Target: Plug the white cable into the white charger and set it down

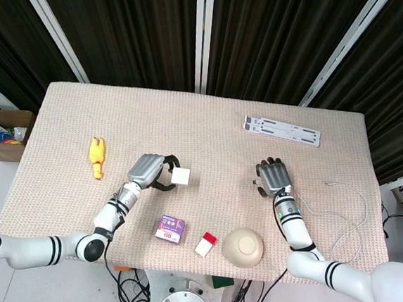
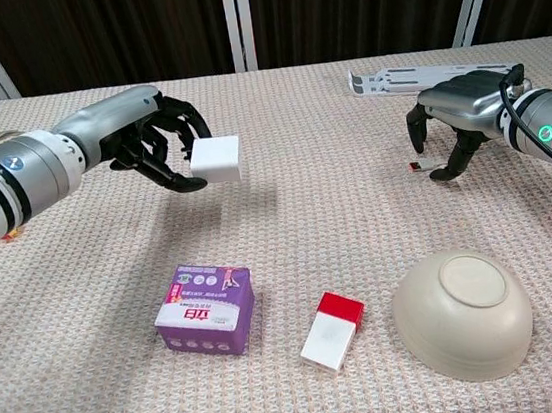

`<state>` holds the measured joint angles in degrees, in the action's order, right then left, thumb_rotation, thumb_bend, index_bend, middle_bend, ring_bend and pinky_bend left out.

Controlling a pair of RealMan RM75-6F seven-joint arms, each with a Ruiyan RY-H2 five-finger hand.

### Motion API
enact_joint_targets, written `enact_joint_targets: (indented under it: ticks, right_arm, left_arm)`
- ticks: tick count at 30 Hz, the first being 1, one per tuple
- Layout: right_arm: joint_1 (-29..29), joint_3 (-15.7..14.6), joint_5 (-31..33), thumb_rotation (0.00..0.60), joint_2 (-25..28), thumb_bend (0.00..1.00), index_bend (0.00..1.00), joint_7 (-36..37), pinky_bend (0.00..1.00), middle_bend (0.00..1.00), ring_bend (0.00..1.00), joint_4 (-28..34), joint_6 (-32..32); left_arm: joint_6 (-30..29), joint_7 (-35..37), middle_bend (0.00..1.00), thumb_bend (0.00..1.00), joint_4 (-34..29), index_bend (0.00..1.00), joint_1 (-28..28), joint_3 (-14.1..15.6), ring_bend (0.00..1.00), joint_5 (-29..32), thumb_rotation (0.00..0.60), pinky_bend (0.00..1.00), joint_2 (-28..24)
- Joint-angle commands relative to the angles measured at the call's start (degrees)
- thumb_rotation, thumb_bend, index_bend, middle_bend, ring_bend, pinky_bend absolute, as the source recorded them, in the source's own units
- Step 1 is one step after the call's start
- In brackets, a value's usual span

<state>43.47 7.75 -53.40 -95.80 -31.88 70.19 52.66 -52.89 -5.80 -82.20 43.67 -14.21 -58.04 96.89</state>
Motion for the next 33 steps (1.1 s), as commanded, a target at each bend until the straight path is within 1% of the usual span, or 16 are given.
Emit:
enact_joint_targets:
  ticks: [1, 4, 28, 33]
  right_arm:
    - [-0.04, 0.08, -0.28, 0.600, -0.13, 0.30, 0.51, 0.23, 0.27, 0.34, 0.18, -0.17, -0.05]
    - [-0.16, 0.05, -0.77, 0.600, -0.27, 0.32, 0.52, 0.56, 0.27, 0.35, 0.18, -0.38, -0.01]
    - [-0.96, -0.74, -4.23, 0.600, -2.26, 0.33, 0.56, -0.46, 0.26, 0.35, 0.18, -4.02, 0.82]
    - [-1.10, -0.56, -4.48, 0.600, -2.70, 0.33, 0.58, -0.39, 0.26, 0.36, 0.18, -4.60, 0.73]
  left_arm:
    - [0.00, -0.09, 0.48, 0.35, -0.04, 0.56, -0.04, 0.07, 0.73, 0.08, 0.600, 0.94, 0.01]
    - [-0.09, -0.35, 0.48, 0.35, -0.24, 0.56, -0.09, 0.16, 0.73, 0.24, 0.600, 0.94, 0.03]
    - [0.04, -1.25, 0.47, 0.35, -1.01, 0.56, -0.15, 0.29, 0.73, 1.14, 0.600, 0.94, -0.41]
    - [0.20, -1.10, 0.47, 0.34, -0.81, 0.56, -0.14, 0.32, 0.73, 1.22, 0.600, 0.94, -0.33]
